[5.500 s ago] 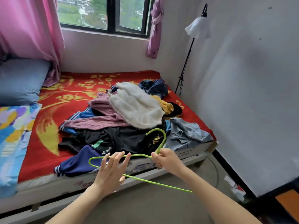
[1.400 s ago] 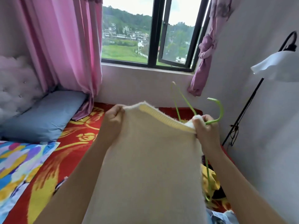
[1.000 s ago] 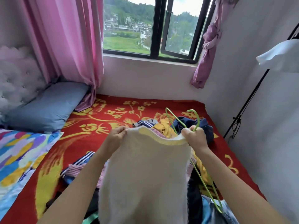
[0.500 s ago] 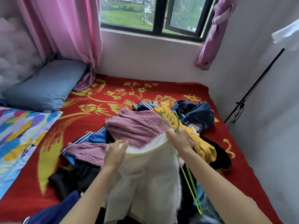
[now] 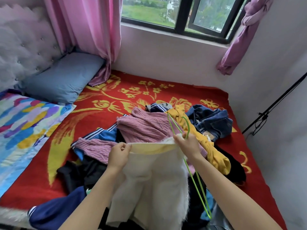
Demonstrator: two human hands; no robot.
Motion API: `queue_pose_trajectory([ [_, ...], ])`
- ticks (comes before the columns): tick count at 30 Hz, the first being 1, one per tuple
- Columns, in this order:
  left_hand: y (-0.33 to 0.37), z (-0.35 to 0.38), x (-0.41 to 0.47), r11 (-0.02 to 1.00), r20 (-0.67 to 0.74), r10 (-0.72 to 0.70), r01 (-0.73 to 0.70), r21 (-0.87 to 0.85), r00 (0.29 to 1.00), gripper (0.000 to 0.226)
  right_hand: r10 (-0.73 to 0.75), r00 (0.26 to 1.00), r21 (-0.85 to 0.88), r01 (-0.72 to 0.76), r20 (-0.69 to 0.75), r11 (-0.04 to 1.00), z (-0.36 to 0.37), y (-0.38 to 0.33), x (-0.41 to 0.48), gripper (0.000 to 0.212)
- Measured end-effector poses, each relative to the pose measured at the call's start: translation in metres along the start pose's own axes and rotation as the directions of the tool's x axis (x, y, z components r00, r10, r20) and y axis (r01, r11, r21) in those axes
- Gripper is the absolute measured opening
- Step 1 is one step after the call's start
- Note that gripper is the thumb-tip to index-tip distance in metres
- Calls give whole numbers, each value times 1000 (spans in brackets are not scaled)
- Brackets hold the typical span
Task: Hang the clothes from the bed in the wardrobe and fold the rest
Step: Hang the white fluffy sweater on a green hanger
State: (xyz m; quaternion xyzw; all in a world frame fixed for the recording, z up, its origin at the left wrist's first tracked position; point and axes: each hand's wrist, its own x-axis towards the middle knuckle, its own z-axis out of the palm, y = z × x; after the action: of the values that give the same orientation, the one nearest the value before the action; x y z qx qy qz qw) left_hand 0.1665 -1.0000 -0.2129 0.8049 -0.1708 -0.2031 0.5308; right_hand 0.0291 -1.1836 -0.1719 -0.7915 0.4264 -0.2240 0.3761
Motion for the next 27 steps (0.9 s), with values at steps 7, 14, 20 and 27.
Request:
queue_pose_trajectory([
  [7, 6, 4, 8, 989, -3, 135, -135, 66, 991, 23, -151, 988, -24, 151, 13, 988, -45, 11, -1, 24],
  [14, 5, 17, 1, 950, 4, 205, -200, 240, 979, 23, -320, 864, 157, 279, 389, 947, -127, -19, -4, 38],
  [20, 11, 22, -6, 901, -54, 310, -275, 336, 949, 25, -248, 858, 65, 246, 450, 967, -136, -24, 4, 48],
  [27, 32, 22, -20, 658, -76, 689, -579, 481, 721, 30, -270, 835, 12, 302, 480, 953, -103, -37, -3, 47],
])
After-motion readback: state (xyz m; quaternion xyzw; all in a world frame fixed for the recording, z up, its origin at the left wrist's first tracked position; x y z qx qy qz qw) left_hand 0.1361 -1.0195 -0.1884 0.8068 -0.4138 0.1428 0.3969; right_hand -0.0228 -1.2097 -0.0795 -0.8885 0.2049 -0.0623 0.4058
